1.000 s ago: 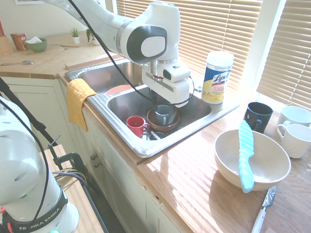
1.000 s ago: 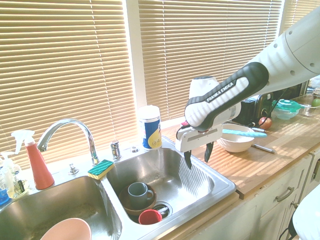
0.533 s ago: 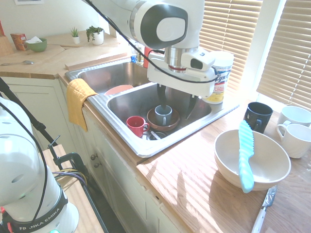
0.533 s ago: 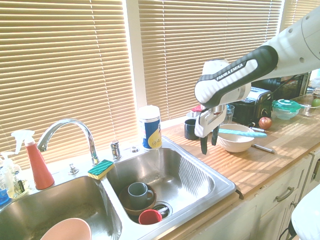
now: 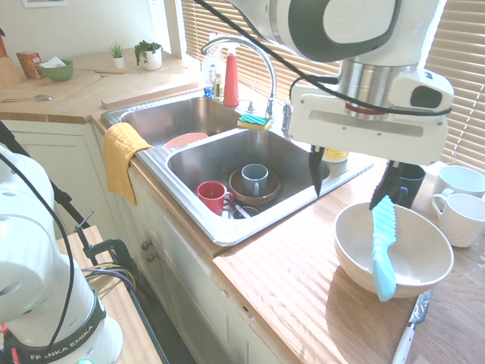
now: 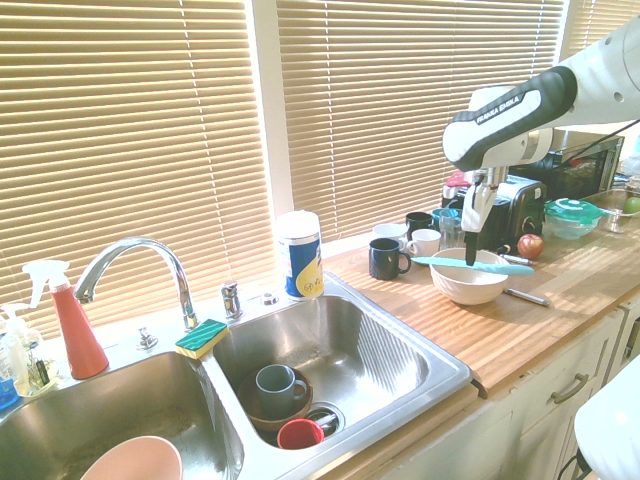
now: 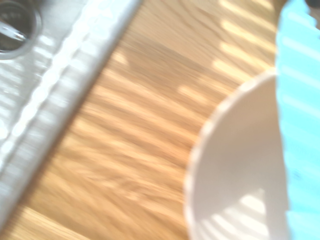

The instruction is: Put the knife into the sink

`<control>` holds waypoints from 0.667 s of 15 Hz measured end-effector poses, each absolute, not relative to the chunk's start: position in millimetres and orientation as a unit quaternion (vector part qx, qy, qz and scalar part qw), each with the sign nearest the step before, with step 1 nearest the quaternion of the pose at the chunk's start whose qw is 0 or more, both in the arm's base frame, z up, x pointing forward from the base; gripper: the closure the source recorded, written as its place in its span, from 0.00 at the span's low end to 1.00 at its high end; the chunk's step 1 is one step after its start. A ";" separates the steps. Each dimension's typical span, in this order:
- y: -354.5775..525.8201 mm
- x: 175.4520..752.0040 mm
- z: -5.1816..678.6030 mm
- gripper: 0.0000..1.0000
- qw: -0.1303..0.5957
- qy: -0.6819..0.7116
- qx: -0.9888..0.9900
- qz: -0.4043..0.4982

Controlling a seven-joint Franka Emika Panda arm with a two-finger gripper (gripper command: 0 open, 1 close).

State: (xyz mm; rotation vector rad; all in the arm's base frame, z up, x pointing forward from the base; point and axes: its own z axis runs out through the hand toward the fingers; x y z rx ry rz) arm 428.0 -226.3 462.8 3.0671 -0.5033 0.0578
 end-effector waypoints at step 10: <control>-275.2 442.6 399.7 1.00 0.028 -0.201 0.979 0.019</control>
